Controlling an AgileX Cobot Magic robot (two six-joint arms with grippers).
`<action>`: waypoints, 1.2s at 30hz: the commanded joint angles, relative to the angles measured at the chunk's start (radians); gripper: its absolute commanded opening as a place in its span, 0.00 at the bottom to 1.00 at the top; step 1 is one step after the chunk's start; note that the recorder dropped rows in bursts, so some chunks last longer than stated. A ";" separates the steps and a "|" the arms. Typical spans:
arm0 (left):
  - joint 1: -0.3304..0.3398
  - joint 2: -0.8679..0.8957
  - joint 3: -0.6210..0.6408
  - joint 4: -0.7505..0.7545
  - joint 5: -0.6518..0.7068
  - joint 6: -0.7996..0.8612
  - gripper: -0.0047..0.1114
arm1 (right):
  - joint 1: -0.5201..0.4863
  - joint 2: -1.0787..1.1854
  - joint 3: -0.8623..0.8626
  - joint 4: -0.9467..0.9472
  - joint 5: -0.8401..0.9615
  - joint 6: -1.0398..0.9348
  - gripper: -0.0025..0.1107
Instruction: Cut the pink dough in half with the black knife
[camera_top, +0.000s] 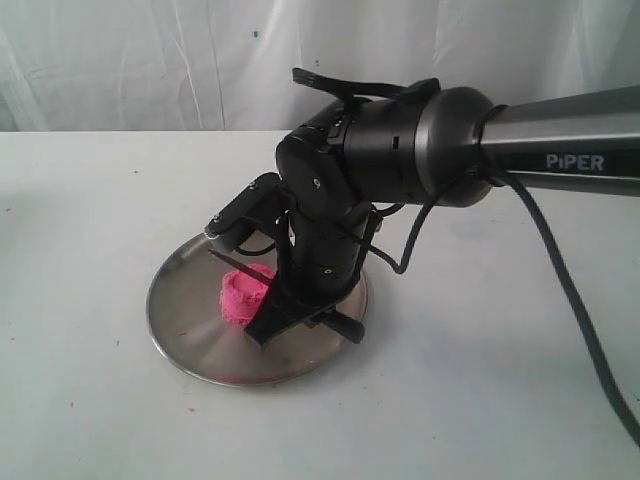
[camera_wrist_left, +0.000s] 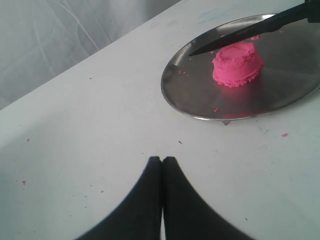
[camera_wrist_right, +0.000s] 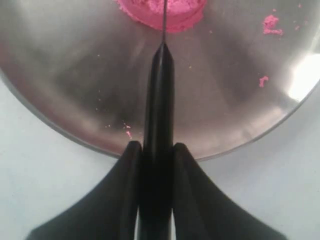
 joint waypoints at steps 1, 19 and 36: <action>-0.002 -0.004 0.004 -0.011 -0.009 0.000 0.04 | -0.001 -0.004 -0.001 -0.002 -0.003 0.009 0.06; -0.004 -0.004 -0.103 -0.381 -0.065 -0.568 0.04 | -0.001 -0.004 -0.001 0.003 0.014 0.004 0.06; -0.004 0.617 -0.527 -0.425 0.168 -0.130 0.14 | -0.001 -0.030 -0.001 0.007 0.020 0.004 0.06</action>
